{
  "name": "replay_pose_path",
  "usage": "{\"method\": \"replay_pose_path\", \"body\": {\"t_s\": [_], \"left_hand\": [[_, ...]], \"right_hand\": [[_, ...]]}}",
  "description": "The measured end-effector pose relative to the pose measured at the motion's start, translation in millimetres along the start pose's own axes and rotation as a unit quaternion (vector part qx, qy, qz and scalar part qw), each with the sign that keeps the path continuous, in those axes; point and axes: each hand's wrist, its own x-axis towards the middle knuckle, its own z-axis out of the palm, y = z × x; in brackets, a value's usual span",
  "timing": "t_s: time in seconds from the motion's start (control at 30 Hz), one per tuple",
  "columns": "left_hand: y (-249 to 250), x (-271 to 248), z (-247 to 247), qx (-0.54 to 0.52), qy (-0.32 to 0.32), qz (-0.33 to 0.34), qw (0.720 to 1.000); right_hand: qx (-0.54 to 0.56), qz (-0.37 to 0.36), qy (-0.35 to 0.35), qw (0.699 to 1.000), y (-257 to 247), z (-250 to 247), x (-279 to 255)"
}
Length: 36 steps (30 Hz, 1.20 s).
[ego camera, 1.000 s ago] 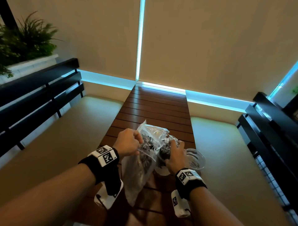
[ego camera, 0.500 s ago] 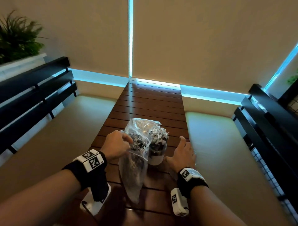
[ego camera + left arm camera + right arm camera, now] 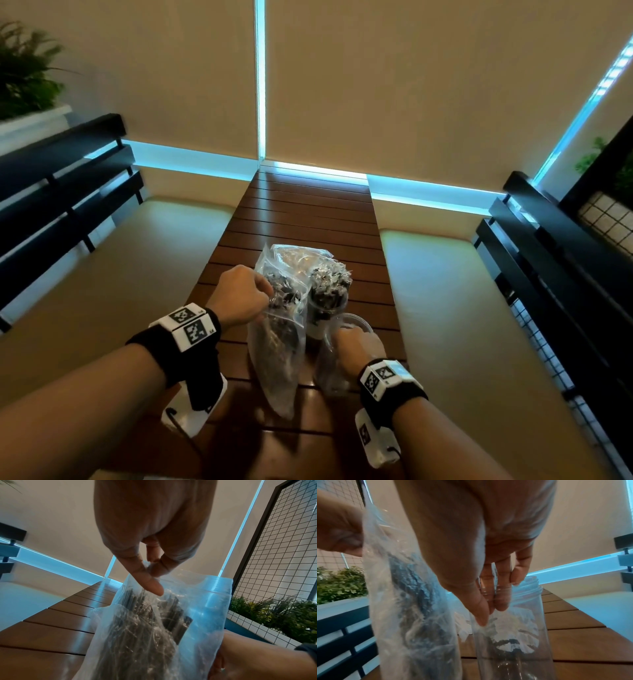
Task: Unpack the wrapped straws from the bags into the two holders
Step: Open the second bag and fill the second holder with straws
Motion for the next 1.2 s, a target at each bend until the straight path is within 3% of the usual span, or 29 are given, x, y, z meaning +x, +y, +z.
{"method": "replay_pose_path", "body": {"t_s": [0.2,0.27,0.33,0.4,0.47,0.53,0.57,0.63,0.73,0.83,0.97,1.2], "left_hand": [[-16.2,-4.7,-13.7,0.010,0.002,-0.011,1.000],[-19.9,-5.2,-16.2,0.011,0.007,-0.004,1.000],[-23.4,-5.9,-17.7,0.009,0.014,0.003,1.000],[-26.6,-7.1,-18.5,0.005,0.021,0.008,1.000],[-29.5,-7.3,-17.9,0.002,0.022,0.014,1.000],[-30.0,-8.2,-18.2,-0.003,0.018,0.014,1.000],[-28.7,-9.5,-18.6,-0.008,0.013,0.012,1.000],[-23.4,-13.4,-18.9,-0.015,0.004,0.018,1.000],[-16.9,-15.8,-16.1,-0.006,0.008,0.035,0.999],[-19.1,-15.1,-10.8,-0.010,0.024,0.028,0.999],[-21.4,-14.2,-0.9,-0.033,0.038,-0.001,0.999],[-30.2,-9.5,15.5,-0.025,0.025,0.010,0.999]], "right_hand": [[0.018,-0.017,-0.050,0.998,-35.7,-3.2,7.6],[0.033,-0.022,-0.037,0.999,-41.3,-7.6,7.7],[0.053,-0.007,0.032,0.998,-46.9,-23.6,5.2],[0.069,0.017,0.143,0.987,-53.1,-48.6,4.0],[0.144,-0.003,0.259,0.955,-61.5,-75.6,3.4],[0.243,-0.075,0.306,0.917,-75.1,-96.7,5.4],[0.274,-0.116,0.284,0.911,-82.5,-103.8,8.1],[0.275,-0.165,0.179,0.930,-97.7,-110.4,16.3],[0.108,-0.185,0.085,0.973,-112.4,-107.0,31.0],[0.018,-0.170,0.057,0.984,-114.6,-96.3,35.6],[-0.001,-0.166,0.030,0.986,-115.7,-84.2,42.4],[-0.025,-0.180,0.001,0.983,-108.7,-70.4,44.7]]}}
